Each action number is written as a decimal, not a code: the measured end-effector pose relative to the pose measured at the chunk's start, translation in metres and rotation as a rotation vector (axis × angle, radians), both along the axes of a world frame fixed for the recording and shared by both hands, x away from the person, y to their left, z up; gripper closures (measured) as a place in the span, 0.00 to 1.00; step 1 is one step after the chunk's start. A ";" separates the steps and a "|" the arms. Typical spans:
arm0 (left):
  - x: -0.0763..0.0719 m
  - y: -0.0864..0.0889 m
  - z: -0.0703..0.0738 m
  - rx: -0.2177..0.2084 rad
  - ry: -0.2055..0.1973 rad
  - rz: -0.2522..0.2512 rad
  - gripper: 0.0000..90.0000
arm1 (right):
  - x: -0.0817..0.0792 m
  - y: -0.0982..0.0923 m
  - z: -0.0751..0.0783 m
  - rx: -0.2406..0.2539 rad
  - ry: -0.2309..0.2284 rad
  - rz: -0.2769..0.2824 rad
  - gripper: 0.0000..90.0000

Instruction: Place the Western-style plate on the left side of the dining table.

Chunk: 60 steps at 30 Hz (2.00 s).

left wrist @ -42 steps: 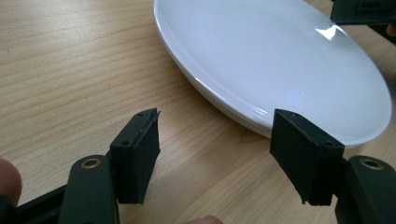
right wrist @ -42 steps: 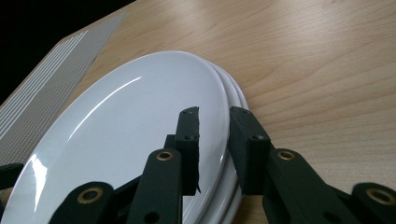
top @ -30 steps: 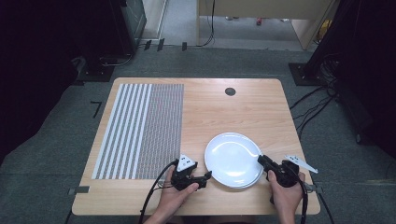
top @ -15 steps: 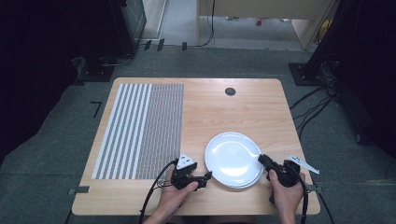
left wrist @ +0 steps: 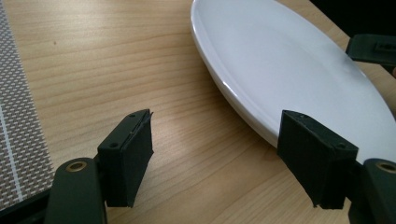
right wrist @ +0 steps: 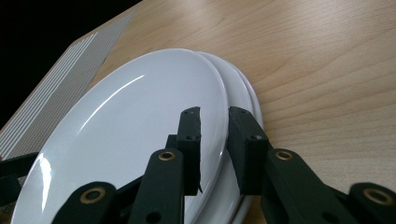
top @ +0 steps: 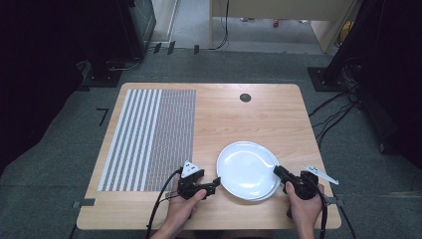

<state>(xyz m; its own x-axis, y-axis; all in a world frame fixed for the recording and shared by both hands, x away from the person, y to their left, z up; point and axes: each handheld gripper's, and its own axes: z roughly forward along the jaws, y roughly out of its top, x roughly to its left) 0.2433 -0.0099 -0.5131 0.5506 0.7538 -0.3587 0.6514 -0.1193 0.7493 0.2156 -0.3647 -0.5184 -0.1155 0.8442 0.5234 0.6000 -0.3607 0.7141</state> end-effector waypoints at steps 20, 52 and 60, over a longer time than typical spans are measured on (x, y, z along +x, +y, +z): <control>0.000 -0.006 -0.001 -0.050 0.014 -0.025 0.46 | 0.002 0.013 0.000 -0.008 0.001 0.076 0.85; 0.010 0.003 -0.001 -0.196 0.161 -0.074 0.75 | 0.016 0.021 -0.004 0.164 0.033 0.094 1.00; 0.011 0.002 -0.002 -0.174 0.171 -0.077 0.74 | 0.014 0.031 0.006 0.071 -0.031 0.093 0.94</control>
<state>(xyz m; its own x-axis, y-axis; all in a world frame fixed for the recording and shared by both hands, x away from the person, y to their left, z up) 0.2543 -0.0080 -0.5154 0.5241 0.6308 -0.5721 0.7647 -0.0529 0.6422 0.2299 -0.3332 -0.5125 -0.2082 0.7903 0.5763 0.6111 -0.3549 0.7075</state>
